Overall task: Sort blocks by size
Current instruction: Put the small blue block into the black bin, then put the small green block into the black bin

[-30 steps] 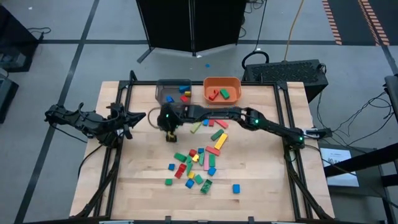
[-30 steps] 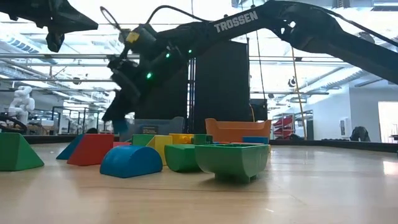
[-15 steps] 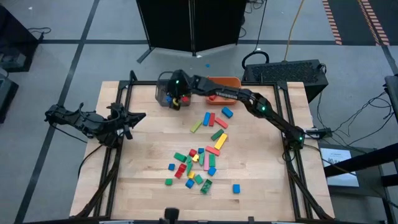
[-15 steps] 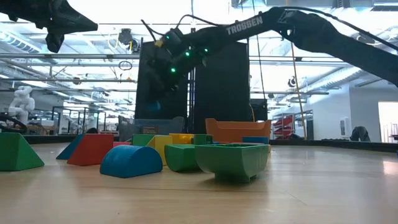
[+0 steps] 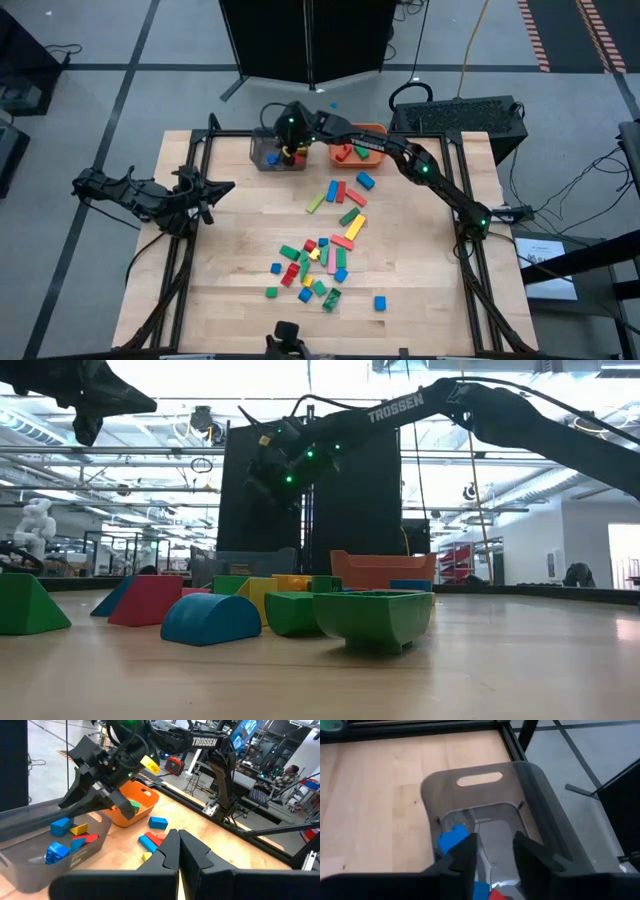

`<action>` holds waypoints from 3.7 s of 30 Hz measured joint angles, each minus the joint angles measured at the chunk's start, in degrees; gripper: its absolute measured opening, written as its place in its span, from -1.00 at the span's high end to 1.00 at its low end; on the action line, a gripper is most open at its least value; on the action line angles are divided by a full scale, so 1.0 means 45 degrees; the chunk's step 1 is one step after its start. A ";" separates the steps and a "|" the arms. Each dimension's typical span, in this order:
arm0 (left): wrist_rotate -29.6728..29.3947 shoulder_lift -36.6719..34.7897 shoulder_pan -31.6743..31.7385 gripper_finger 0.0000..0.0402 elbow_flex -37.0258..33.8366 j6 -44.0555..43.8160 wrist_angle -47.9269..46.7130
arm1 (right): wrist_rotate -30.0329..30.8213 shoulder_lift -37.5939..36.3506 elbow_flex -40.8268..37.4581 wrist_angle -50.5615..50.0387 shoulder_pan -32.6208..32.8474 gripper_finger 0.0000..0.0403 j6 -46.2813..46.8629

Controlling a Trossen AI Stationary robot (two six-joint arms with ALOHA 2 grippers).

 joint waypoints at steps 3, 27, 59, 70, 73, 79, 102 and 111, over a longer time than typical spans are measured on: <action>0.0000 0.0000 0.0001 1.00 0.0000 0.0000 0.0005 | -0.0781 -0.0138 0.0000 -0.0179 0.0174 0.18 -0.0042; 0.0024 0.0019 -0.0004 1.00 -0.0005 -0.0330 -0.0165 | 0.1378 0.0000 0.0005 -0.5375 0.6096 -0.19 0.1813; 0.0345 0.0024 -0.0004 1.00 -0.0005 -0.0312 -0.0374 | 0.3106 -0.0063 -0.3366 -0.3169 0.7235 0.03 0.6184; 0.0345 0.0024 -0.0004 1.00 -0.0005 -0.0243 -0.0379 | 0.2746 -0.0029 -0.3385 -0.3022 0.7050 0.44 0.5598; 0.0345 0.0024 -0.0004 1.00 -0.0005 -0.0243 -0.0379 | 0.2676 -0.0043 -0.3385 -0.3027 0.7036 0.44 0.5534; 0.0345 0.0024 -0.0003 1.00 -0.0004 -0.0253 -0.0378 | 0.2676 -0.0557 -0.3471 -0.3097 0.6727 0.44 0.4896; 0.0287 0.0020 -0.0003 1.00 0.0000 -0.0287 -0.0410 | 0.2191 -0.2118 -0.3133 -0.0752 0.0184 0.37 0.3318; -0.0040 0.0024 0.0000 1.00 0.0000 -0.0212 -0.0437 | 0.1587 -0.1928 -0.3118 -0.0338 -0.0027 -0.48 0.2993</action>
